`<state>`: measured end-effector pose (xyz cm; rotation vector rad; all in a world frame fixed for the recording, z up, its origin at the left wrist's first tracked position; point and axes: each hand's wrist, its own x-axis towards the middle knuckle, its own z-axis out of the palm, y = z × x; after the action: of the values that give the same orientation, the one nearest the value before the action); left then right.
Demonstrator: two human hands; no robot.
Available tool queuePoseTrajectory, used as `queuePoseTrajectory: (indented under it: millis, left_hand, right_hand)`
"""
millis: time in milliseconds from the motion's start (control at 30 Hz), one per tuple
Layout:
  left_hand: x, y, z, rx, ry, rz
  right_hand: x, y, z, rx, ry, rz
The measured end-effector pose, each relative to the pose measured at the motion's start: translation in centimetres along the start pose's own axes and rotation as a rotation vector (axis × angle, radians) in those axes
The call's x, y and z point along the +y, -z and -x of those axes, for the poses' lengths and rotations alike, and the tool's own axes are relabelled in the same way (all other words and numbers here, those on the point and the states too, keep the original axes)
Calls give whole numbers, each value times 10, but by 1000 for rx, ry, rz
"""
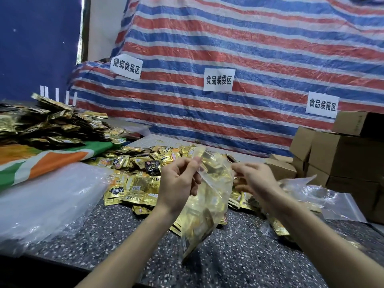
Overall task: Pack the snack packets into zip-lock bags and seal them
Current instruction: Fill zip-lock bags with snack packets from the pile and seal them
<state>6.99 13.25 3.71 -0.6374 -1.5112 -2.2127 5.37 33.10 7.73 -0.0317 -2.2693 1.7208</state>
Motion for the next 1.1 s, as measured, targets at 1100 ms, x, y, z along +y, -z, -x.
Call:
queuePoseTrajectory:
  millis: [1100]
  left_hand:
    - [13,-2,13,-20,140,-54]
  right_hand:
    - [-11,27,0,72,-346,-461]
